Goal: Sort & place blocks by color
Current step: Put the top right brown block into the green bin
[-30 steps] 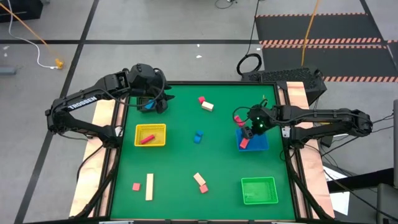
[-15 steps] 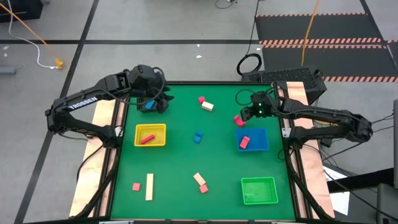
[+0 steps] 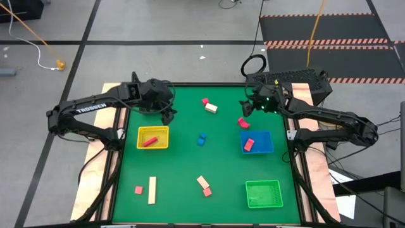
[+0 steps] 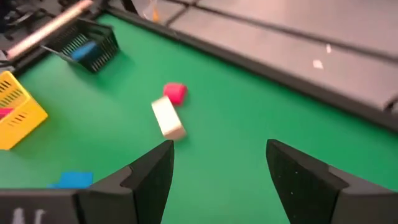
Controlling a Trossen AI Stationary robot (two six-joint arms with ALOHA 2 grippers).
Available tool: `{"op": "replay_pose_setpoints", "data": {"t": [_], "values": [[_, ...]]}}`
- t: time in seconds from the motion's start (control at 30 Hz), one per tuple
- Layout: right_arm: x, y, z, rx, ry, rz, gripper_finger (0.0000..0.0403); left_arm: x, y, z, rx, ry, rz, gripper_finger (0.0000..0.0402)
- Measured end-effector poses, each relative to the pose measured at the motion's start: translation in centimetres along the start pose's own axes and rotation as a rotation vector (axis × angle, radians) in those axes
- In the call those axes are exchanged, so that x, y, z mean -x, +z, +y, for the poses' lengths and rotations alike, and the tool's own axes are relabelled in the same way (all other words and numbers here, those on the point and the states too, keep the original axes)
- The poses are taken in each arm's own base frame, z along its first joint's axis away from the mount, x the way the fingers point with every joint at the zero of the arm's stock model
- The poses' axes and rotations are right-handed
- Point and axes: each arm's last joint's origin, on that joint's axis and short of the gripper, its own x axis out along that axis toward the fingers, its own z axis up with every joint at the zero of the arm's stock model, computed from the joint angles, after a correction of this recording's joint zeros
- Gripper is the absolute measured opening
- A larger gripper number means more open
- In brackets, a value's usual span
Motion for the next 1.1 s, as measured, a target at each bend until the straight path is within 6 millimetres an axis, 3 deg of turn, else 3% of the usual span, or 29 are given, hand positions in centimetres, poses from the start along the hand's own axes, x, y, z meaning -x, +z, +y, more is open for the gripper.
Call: {"op": "replay_pose_setpoints", "data": {"t": [0.3,0.6,0.77,1.1], "values": [[-5.2,1.0,1.2,0.1,0.087,-0.167,0.0246,-0.2,-0.6,-1.7,-0.023,-0.066,0.02,0.0212],[-10.2,-1.9,1.5,0.159,0.097,-0.083,0.0246,-0.2,-0.8,-2.2,-0.04,-0.077,0.033,0.0212],[-11.8,-3.3,2.6,0.176,0.233,-0.051,0.025,-0.2,-0.8,-2.2,-0.077,-0.075,0.034,0.0212],[-14.5,-4.8,2.7,0.24,0.254,-0.122,0.0278,-0.2,-0.9,-2.1,-0.166,-0.075,0.036,0.0212]]}}
